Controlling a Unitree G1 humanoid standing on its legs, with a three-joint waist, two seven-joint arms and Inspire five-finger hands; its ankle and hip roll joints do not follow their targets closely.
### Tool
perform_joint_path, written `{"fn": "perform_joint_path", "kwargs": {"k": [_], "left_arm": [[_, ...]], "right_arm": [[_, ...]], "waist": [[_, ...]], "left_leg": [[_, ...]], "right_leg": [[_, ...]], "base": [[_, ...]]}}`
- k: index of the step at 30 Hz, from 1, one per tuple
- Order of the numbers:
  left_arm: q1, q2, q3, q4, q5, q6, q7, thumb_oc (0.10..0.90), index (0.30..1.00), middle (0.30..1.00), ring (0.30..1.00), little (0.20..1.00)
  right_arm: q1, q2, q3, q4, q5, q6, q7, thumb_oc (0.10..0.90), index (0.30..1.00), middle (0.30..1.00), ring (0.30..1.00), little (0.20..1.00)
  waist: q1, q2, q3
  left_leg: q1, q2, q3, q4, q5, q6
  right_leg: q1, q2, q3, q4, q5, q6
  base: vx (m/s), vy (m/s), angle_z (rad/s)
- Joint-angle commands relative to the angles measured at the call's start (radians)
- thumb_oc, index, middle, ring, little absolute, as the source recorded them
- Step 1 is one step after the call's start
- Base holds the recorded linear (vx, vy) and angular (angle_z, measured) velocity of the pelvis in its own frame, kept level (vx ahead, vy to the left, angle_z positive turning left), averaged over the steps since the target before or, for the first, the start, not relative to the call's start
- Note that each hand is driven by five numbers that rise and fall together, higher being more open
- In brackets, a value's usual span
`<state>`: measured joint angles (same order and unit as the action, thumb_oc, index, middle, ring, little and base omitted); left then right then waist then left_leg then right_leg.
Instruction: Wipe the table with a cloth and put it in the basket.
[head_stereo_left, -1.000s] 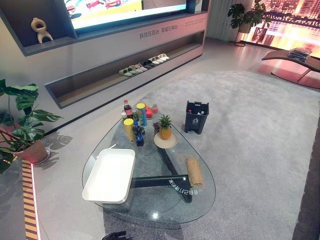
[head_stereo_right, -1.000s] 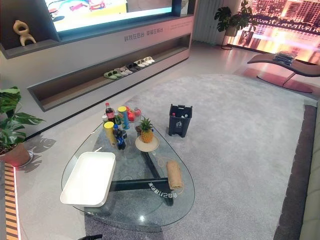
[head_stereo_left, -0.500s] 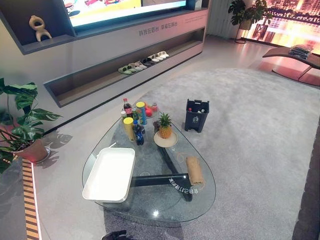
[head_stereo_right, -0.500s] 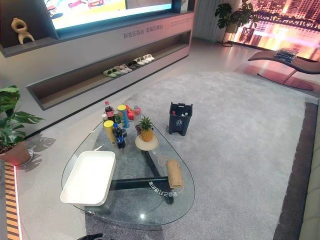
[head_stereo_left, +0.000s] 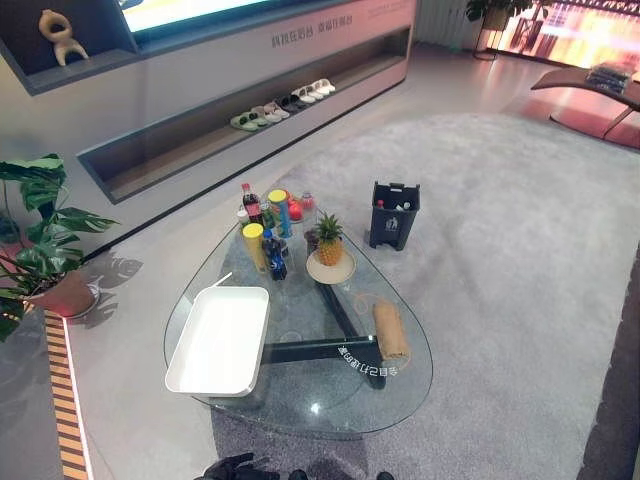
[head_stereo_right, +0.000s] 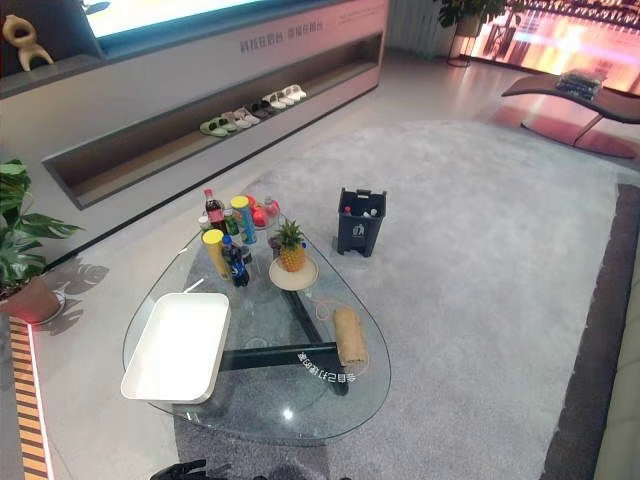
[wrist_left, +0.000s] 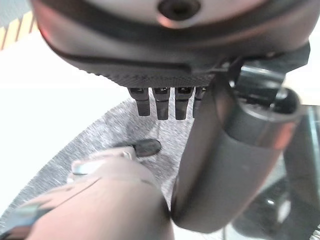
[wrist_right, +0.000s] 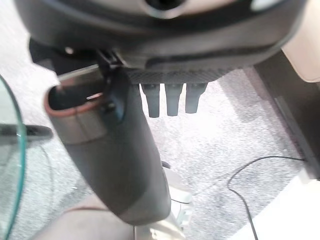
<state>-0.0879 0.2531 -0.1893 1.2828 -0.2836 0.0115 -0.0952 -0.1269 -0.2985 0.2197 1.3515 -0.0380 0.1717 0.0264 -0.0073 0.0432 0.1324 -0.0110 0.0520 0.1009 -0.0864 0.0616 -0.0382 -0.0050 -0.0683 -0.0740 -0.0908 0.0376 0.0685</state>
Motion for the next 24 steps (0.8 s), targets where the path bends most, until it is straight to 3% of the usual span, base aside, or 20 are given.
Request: {"fn": "perform_joint_path", "kwargs": {"k": [1, 5, 11, 14, 18, 24], "left_arm": [[-0.102, 0.026, -0.012, 0.026, -0.078, -0.057, 0.037, 0.8, 0.9, 0.9, 0.9, 0.9], [-0.191, 0.043, -0.021, -0.009, -0.138, -0.088, 0.054, 0.8, 0.9, 0.9, 0.9, 0.9], [-0.249, 0.064, -0.021, -0.039, -0.197, -0.131, 0.045, 0.8, 0.9, 0.9, 0.9, 0.9], [-0.315, 0.079, -0.04, -0.062, -0.259, -0.145, 0.044, 0.8, 0.9, 0.9, 0.9, 0.9], [-0.347, 0.091, -0.049, -0.101, -0.295, -0.144, 0.046, 0.8, 0.9, 0.9, 0.9, 0.9], [-0.338, 0.11, -0.042, -0.105, -0.287, -0.133, 0.045, 0.8, 0.9, 0.9, 0.9, 0.9]], "right_arm": [[-0.103, -0.052, 0.048, 0.038, 0.024, 0.003, -0.025, 0.8, 0.9, 0.9, 0.9, 0.9], [-0.194, -0.054, 0.07, 0.018, 0.074, 0.014, -0.063, 0.8, 0.9, 0.9, 0.9, 0.9], [-0.25, -0.068, 0.082, -0.002, 0.093, 0.019, -0.082, 0.8, 0.9, 0.9, 0.9, 0.9], [-0.302, -0.086, 0.091, -0.017, 0.138, 0.016, -0.104, 0.8, 0.9, 0.9, 0.9, 0.9], [-0.339, -0.107, 0.098, -0.049, 0.169, 0.011, -0.134, 0.8, 0.9, 0.9, 0.9, 0.9], [-0.347, -0.127, 0.079, -0.071, 0.198, -0.026, -0.176, 0.8, 0.9, 0.9, 0.9, 0.9]], "waist": [[-0.015, -0.004, 0.075], [-0.03, 0.01, 0.184], [-0.026, 0.009, 0.268], [-0.018, 0.006, 0.324], [-0.014, -0.011, 0.383], [-0.015, -0.021, 0.388]], "left_leg": [[-0.036, -0.029, -0.037, -0.001, -0.049, -0.003], [-0.149, -0.036, -0.041, -0.001, -0.007, -0.005], [-0.233, -0.045, -0.053, -0.001, 0.026, -0.013], [-0.297, -0.05, -0.055, 0.009, 0.05, -0.02], [-0.44, -0.078, -0.068, 0.224, 0.007, -0.023], [-0.63, -0.085, -0.075, 0.467, -0.075, -0.01]], "right_leg": [[-0.06, -0.018, -0.033, 0.041, -0.011, 0.026], [-0.183, -0.003, -0.006, 0.043, 0.027, 0.018], [-0.269, 0.001, -0.011, 0.065, 0.037, 0.016], [-0.36, 0.004, -0.022, 0.141, 0.027, 0.009], [-0.471, -0.005, -0.037, 0.268, 0.001, -0.007], [-0.631, -0.003, -0.034, 0.456, -0.063, -0.026]], "base": [[-0.17, 0.016, 0.0], [-0.21, -0.008, 0.01], [-0.07, -0.008, -0.01], [-0.13, -0.009, -0.01], [-0.15, -0.039, -0.03], [-0.05, -0.06, 0.07]]}}
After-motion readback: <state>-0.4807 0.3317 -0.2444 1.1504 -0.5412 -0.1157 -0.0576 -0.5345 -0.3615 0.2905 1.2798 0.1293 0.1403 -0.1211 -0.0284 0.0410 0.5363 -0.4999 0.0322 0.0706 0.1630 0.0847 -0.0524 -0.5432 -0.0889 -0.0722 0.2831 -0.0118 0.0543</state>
